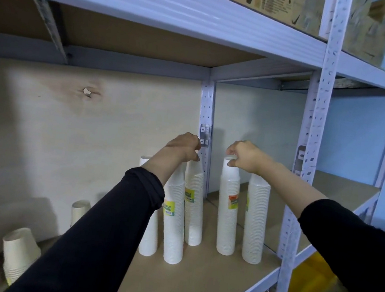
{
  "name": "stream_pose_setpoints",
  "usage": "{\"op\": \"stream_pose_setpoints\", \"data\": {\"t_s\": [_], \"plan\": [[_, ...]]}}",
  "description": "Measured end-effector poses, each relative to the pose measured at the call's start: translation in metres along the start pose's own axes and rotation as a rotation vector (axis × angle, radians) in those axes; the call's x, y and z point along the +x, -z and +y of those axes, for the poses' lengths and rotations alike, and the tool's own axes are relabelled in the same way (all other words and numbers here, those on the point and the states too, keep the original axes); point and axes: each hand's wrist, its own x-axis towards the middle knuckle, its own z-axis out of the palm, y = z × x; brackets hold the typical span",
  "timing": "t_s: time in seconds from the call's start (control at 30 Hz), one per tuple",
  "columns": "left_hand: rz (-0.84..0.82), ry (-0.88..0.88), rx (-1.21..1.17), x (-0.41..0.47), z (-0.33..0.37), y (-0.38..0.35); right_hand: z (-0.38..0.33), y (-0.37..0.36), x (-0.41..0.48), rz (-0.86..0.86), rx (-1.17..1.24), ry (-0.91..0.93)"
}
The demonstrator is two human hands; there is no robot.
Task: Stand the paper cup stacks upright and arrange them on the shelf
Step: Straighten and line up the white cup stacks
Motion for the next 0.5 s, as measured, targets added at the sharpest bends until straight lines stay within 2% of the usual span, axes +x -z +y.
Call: {"op": "stream_pose_setpoints", "data": {"t_s": [0.17, 0.5], "plan": [[-0.042, 0.035, 0.049, 0.004, 0.004, -0.006, 0.003, -0.007, 0.006, -0.034, -0.056, -0.031], [-0.026, 0.020, 0.102, 0.013, 0.000, -0.014, 0.009, -0.013, 0.015, 0.009, 0.069, -0.028]]}}
